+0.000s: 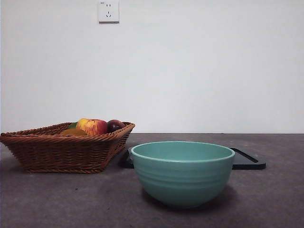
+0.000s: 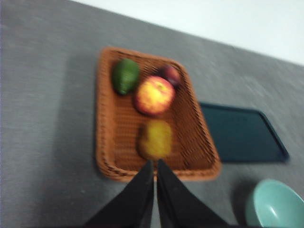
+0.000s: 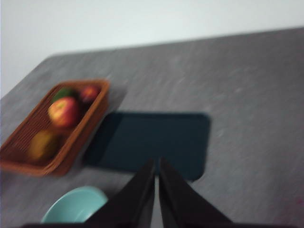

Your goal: Pick up the wifruite, put it on the bowl, pick up the plate, put it on desk

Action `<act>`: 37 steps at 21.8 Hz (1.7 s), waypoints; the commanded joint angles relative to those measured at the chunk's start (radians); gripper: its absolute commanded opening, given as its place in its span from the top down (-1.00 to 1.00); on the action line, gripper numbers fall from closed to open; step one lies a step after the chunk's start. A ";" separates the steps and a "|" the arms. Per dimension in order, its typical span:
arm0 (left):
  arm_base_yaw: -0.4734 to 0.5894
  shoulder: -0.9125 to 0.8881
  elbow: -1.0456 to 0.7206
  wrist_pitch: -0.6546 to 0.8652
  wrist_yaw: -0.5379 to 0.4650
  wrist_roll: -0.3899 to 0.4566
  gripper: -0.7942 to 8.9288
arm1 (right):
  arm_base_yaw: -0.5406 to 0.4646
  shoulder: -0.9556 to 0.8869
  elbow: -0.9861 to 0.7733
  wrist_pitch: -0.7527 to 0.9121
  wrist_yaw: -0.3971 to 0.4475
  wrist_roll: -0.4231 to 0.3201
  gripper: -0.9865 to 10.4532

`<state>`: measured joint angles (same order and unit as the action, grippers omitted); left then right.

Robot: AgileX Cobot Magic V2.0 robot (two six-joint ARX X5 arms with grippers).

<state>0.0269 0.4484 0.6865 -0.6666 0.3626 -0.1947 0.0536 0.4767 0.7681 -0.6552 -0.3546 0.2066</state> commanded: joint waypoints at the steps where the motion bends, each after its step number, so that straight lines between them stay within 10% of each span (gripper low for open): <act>1: -0.018 0.054 0.078 -0.043 0.035 0.068 0.81 | 0.004 0.078 0.089 -0.073 -0.060 -0.064 0.82; 21: -0.299 0.303 0.351 -0.373 0.162 0.187 0.81 | 0.310 0.296 0.296 -0.445 -0.180 -0.252 0.82; 24: -0.299 0.303 0.351 -0.373 0.162 0.186 0.51 | 0.310 0.296 0.296 -0.445 -0.176 -0.252 0.71; 28: -0.299 0.303 0.351 -0.366 0.162 0.182 -0.10 | 0.310 0.296 0.296 -0.445 -0.169 -0.240 0.06; 37: -0.299 0.318 0.351 -0.344 0.150 0.158 -0.13 | 0.310 0.296 0.296 -0.444 -0.169 -0.240 0.06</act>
<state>-0.2687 0.7589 1.0145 -1.0187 0.5167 -0.0288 0.3584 0.7658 1.0470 -1.1099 -0.5228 -0.0299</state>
